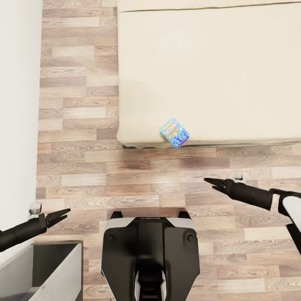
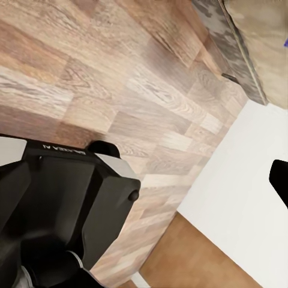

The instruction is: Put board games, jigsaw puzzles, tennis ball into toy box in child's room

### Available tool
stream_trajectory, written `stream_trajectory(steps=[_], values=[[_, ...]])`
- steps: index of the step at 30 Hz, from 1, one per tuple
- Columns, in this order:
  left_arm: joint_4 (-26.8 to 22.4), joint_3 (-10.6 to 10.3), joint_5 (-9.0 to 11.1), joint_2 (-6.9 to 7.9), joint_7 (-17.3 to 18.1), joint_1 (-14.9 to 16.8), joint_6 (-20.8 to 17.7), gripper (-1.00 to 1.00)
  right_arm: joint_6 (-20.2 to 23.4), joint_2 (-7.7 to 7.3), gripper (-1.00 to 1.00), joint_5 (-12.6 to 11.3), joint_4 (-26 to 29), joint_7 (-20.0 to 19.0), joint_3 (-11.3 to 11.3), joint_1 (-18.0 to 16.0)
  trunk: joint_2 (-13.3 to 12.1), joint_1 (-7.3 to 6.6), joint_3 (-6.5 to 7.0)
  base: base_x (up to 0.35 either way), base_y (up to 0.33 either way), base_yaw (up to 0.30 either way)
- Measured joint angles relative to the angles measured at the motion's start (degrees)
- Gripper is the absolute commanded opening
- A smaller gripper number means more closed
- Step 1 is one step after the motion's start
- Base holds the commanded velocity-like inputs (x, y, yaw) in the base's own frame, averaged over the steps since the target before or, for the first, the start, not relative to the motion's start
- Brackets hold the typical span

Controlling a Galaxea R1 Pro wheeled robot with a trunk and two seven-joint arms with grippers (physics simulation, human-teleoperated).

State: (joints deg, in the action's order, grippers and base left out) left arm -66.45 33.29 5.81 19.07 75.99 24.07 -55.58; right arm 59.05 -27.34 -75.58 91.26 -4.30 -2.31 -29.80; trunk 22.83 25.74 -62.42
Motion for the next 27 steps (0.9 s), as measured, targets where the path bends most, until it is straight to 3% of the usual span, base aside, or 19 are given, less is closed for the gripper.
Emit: stream_trajectory(steps=[3,4,9,14,17,18,21,24,27], values=[[0.0,0.0,0.0,0.0,0.0,0.0,0.0,1.0,-4.0,0.27,1.0,3.1,-0.8,-0.3,-0.2,5.3,0.0,0.0,0.28,0.0,0.0,0.0],[0.0,0.0,-0.1,0.02,0.0,0.0,0.0,1.0,-6.7,0.36,1.0,5.5,-1.2,-0.5,-0.2,7.8,0.0,0.0,0.37,0.0,0.0,0.0],[0.0,0.0,-0.1,0.02,0.0,0.0,0.1,1.0,-14.2,0.66,1.0,12.5,-2.0,-1.4,0.1,13.5,0.0,0.0,0.84,0.0,0.0,0.0],[0.0,0.0,-0.1,0.01,-0.2,0.0,0.1,1.0,-17.9,2.6,1.0,17.9,-5.3,-1.7,1.1,15.2,0.0,0.0,1.31,0.0,0.0,0.0],[0.0,-0.1,-0.2,-0.03,-0.4,0.0,0.1,1.0,-20.7,5.02,1.0,22.0,-10.2,-1.8,1.5,15.6,0.0,0.01,1.6,0.0,0.0,0.0],[0.0,-0.1,-0.3,-0.05,-0.6,0.0,0.1,1.0,-22.8,6.14,1.0,24.5,-13.2,-1.8,1.5,15.7,0.0,0.01,1.69,0.0,0.0,0.0],[0.1,-0.2,-0.4,-0.07,-0.8,0.0,0.1,1.0,-27.1,7.67,1.0,29.1,-18.8,-2.0,1.6,15.7,0.0,0.01,1.98,0.0,0.0,0.0],[0.1,-0.2,-0.5,-0.08,-0.9,0.0,0.5,1.0,-29.9,8.36,1.0,32.3,-21.4,-2.0,1.7,15.8,0.0,0.01,2.26,0.0,0.0,0.0],[0.2,-0.2,-0.7,-0.12,-1.3,0.0,2.1,1.0,-31.3,8.78,1.0,33.9,-22.9,-2.0,1.8,15.8,0.0,0.01,2.52,0.0,0.0,0.0]])
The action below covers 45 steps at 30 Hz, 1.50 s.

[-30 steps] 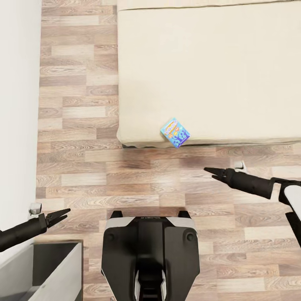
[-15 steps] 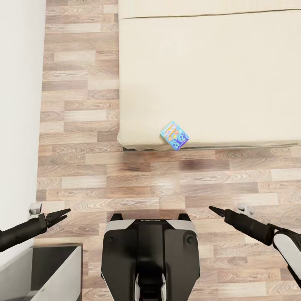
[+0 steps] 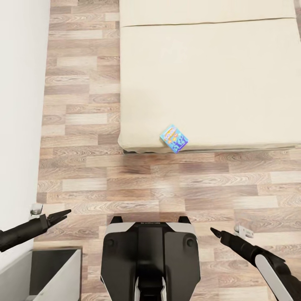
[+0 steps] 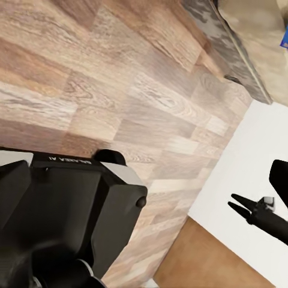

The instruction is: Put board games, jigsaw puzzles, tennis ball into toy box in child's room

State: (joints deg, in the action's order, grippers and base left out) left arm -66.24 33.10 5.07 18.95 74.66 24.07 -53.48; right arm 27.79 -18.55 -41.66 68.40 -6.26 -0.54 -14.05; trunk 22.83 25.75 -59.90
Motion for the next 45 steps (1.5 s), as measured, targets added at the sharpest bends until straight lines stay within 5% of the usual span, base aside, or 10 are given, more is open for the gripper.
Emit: stream_trajectory(steps=[6,12,19,27,38,45], values=[[0.1,-0.3,-1.0,-0.19,-4.8,0.0,2.4,1.0,-2.8,0.35,1.0,0.9,-3.1,0.0,0.0,0.0,0.0,0.0,0.46,0.0,0.0,0.0],[0.1,-0.5,-1.5,-0.45,-16.0,0.1,3.2,1.0,-6.9,0.44,1.0,1.7,-7.0,0.0,0.1,0.1,0.0,0.0,0.84,0.0,0.0,0.0],[0.4,-0.9,-1.7,-0.49,-22.7,0.2,7.1,1.0,-7.6,0.46,1.0,4.3,-7.7,0.1,0.1,0.2,0.0,0.0,1.25,0.0,0.0,0.0],[2.4,-4.8,-1.7,-0.67,-34.1,0.5,11.1,1.0,-8.2,1.51,1.0,8.5,-8.0,0.5,0.1,0.2,0.0,0.0,1.72,0.0,0.0,0.001],[5.8,-11.4,-1.7,-5.49,-51.7,0.6,18.4,1.0,-8.3,4.31,1.0,15.2,-8.8,1.1,0.0,-0.1,0.0,0.0,2.35,0.0,0.0,0.053],[12.0,-13.7,-1.7,-6.33,-58.6,0.7,24.8,1.0,-9.5,5.87,1.0,17.9,-14.2,3.7,-0.1,-0.6,0.0,0.0,2.73,0.0,0.0,0.07]])
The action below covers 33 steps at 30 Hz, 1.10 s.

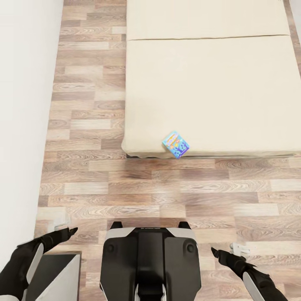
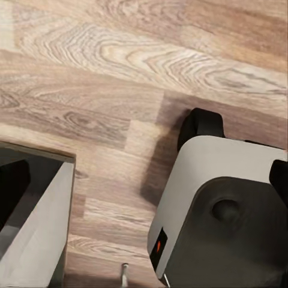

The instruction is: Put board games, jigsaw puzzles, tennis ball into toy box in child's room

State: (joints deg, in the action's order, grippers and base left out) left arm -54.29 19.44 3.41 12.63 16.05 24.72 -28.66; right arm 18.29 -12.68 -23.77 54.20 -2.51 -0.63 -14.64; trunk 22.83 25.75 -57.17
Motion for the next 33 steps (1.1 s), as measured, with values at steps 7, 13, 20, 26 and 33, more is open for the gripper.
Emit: stream_trajectory(steps=[7,13,20,26,33], values=[[13.1,-0.5,0.0,-0.18,-4.0,0.0,12.4,1.0,-7.2,1.07,1.0,0.8,-9.1,2.4,0.1,-0.2,0.0,0.0,0.38,0.0,0.0,0.072],[22.3,-0.8,-0.2,-1.54,-7.3,0.1,22.1,1.0,-8.7,1.17,1.0,0.9,-10.9,2.8,0.2,-0.2,0.0,0.0,0.7,0.0,0.0,0.078],[28.1,-1.0,-0.3,-2.2,-9.9,0.0,28.6,1.0,-9.1,1.21,1.0,0.7,-11.7,2.8,0.0,-0.2,0.0,0.0,1.08,0.0,0.0,0.086],[28.8,-0.9,-0.4,-2.16,-10.3,0.1,29.6,1.0,-9.2,1.17,1.0,0.6,-11.9,2.8,0.0,-0.1,0.0,0.0,1.23,0.0,0.0,0.044],[28.6,-2.1,-0.6,-2.38,-10.4,0.1,29.8,1.0,-9.3,1.14,1.0,0.5,-12.5,2.8,-0.2,-0.1,0.0,0.0,1.32,0.0,0.0,-0.09]])
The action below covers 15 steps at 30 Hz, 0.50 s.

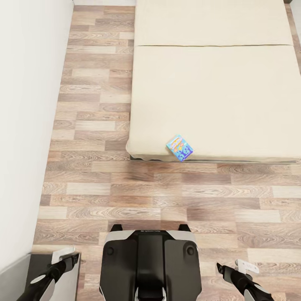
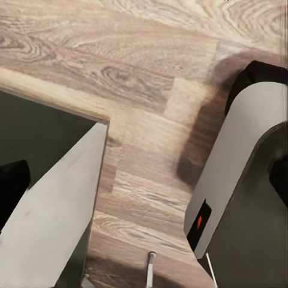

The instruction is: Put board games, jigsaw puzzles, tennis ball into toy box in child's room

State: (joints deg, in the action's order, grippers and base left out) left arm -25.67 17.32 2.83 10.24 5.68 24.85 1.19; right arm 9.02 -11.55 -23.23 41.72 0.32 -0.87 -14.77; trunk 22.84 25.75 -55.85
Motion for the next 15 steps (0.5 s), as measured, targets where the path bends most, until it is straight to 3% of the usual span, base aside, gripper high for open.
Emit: stream_trajectory(steps=[7,15], values=[[-0.1,-2.0,-0.1,-0.02,-0.1,0.0,0.1,1.0,-1.6,0.03,1.0,0.0,-1.7,0.0,0.0,0.0,0.0,0.0,0.17,0.0,0.0,-0.209],[-0.2,-2.4,-0.1,-0.02,-0.1,0.0,0.1,1.0,-4.0,0.08,1.0,0.0,-2.5,0.0,0.4,0.0,0.0,0.0,0.27,0.0,0.0,-0.036]])
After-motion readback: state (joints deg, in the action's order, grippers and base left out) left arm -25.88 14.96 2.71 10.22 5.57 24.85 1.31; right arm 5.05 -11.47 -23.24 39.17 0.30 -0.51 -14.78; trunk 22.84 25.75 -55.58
